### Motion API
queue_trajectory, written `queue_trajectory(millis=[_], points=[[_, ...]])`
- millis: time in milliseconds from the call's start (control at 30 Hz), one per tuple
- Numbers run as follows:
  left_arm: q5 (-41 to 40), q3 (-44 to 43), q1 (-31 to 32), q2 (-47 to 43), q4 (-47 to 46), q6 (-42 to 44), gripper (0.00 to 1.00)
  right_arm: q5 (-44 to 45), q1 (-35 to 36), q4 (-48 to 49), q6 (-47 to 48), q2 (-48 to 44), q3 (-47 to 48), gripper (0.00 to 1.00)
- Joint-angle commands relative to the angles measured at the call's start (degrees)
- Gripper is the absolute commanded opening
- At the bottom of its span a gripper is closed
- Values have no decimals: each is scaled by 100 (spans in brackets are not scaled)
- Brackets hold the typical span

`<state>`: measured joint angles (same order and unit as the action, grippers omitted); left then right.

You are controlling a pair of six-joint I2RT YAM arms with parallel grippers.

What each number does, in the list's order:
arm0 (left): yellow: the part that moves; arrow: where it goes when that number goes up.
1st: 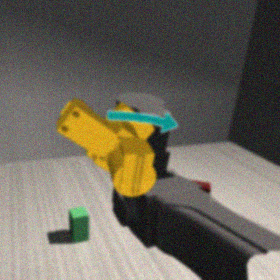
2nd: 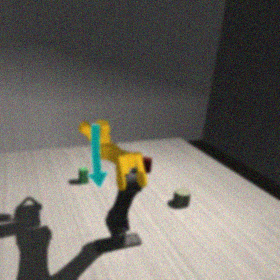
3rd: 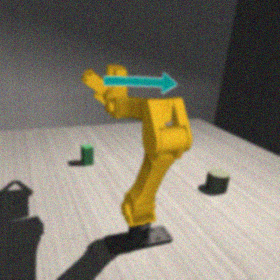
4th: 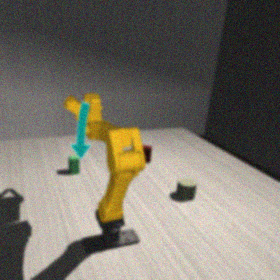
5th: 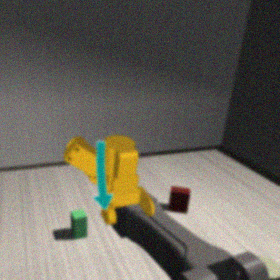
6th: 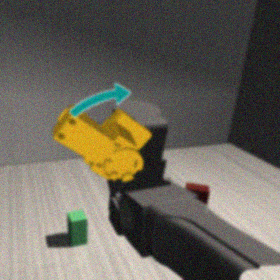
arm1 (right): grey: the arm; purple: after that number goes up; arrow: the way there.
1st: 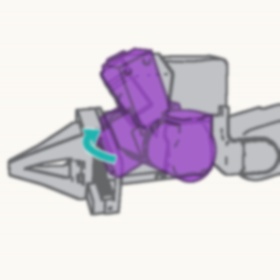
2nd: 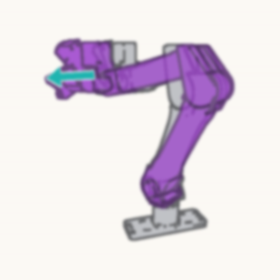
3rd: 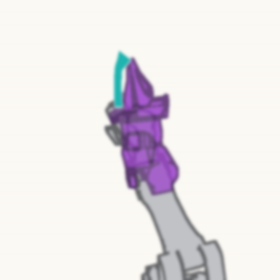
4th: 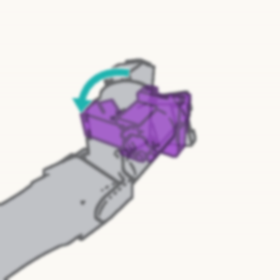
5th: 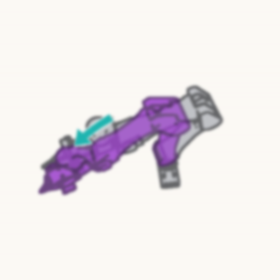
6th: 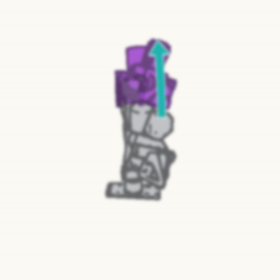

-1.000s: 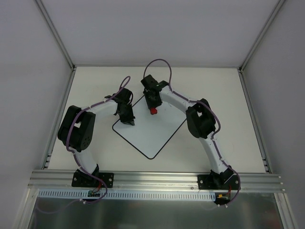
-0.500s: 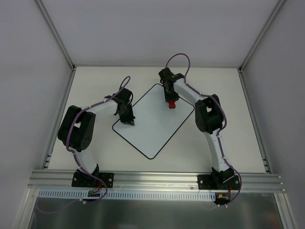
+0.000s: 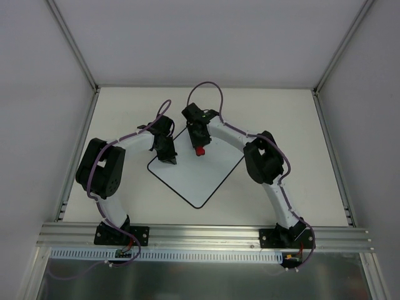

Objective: Erase the whiteboard

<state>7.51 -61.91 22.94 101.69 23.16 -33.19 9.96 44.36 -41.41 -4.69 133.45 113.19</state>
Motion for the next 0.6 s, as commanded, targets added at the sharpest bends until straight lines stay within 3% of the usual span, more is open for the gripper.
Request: queue_trajectory(millis=[0, 300, 433, 567], points=[[14, 91, 62, 97, 75, 111, 8, -143, -778, -324, -304, -99, -797, 0], [5, 144, 62, 62, 75, 164, 8, 130, -2080, -96, -287, -750, -1782, 0], [14, 179, 62, 62, 75, 164, 8, -46, -2125, -34, -270, -680, -1730, 0], [23, 162, 62, 70, 75, 172, 8, -195, -1599, -60, -129, -390, -1178, 0]])
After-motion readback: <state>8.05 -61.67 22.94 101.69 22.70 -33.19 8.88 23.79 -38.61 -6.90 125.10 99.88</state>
